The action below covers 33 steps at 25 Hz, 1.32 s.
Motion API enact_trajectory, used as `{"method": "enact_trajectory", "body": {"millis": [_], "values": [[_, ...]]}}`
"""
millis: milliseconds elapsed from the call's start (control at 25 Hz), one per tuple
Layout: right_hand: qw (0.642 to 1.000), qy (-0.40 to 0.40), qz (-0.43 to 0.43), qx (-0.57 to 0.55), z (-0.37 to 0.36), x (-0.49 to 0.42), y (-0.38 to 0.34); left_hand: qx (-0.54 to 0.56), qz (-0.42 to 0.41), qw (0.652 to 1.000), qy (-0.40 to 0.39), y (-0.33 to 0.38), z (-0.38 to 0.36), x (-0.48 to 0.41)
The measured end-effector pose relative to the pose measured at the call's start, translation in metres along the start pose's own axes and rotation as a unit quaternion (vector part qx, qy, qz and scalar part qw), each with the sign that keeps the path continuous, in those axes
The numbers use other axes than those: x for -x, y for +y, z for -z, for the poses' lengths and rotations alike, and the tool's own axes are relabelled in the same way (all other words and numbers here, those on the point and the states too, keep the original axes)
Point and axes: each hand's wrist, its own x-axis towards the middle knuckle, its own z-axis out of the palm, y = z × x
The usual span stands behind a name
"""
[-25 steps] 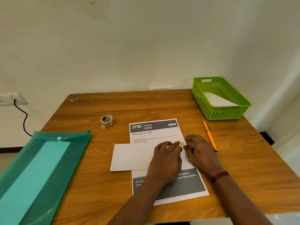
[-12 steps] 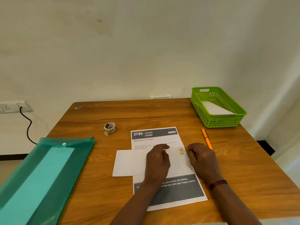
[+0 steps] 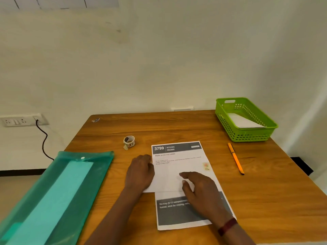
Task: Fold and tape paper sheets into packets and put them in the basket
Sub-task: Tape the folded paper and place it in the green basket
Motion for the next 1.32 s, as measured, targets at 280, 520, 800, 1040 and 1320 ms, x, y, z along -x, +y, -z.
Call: {"method": "enact_trajectory", "body": {"millis": [280,520,800,1040,1320], "values": [[0.991,-0.026,0.06,0.119,-0.025,0.005,-0.013,-0.151,-0.005,0.986,-0.069,-0.005,0.015,0.006],[0.99,0.017,0.082,0.117,-0.029,0.008,-0.019,-0.078,0.036,0.976,-0.199,-0.002,0.029,-0.016],[0.995,0.083,0.052,0.02,-0.021,0.008,-0.021,0.142,0.033,0.951,-0.271,0.01,0.045,-0.012],[0.953,0.189,-0.108,-0.212,0.003,-0.006,-0.015,0.283,0.113,0.928,-0.213,0.022,0.054,-0.012],[0.768,-0.043,-0.418,-0.484,0.037,-0.016,-0.029,0.338,0.194,0.921,-0.01,0.063,0.025,-0.01]]}}
